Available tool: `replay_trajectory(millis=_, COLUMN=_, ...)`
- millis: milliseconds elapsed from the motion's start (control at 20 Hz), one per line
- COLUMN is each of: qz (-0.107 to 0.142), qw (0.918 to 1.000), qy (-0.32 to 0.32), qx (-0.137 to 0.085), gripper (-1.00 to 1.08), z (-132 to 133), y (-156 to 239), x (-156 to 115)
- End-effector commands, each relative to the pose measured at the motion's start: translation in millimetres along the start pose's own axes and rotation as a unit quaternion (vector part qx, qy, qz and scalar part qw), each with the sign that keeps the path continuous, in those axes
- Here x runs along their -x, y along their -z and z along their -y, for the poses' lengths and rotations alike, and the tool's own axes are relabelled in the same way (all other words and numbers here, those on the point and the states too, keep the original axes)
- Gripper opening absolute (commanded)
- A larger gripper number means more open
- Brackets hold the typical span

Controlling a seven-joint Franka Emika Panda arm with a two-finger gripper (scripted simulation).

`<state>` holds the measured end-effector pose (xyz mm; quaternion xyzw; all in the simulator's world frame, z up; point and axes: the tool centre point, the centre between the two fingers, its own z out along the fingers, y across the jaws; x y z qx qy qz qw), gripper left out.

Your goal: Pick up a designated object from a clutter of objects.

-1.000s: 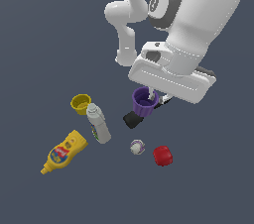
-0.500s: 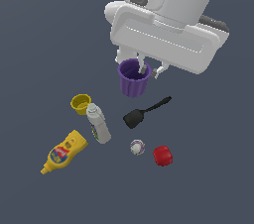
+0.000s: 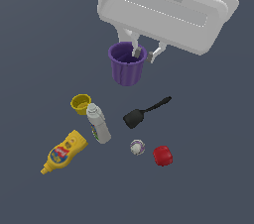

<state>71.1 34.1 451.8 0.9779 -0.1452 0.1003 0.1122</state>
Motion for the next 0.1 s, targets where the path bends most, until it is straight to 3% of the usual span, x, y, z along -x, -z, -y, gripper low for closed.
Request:
replay_trajectory(millis=0, qz=0.0, qw=1.0, qy=0.0, qx=0.0, gripper=-1.0, z=-1.8, y=3.7, x=-1.7)
replay_trajectory(millis=50, qz=0.0, qw=1.0, qy=0.0, qx=0.0, gripper=-1.0, z=-1.9, y=3.9, x=-1.8)
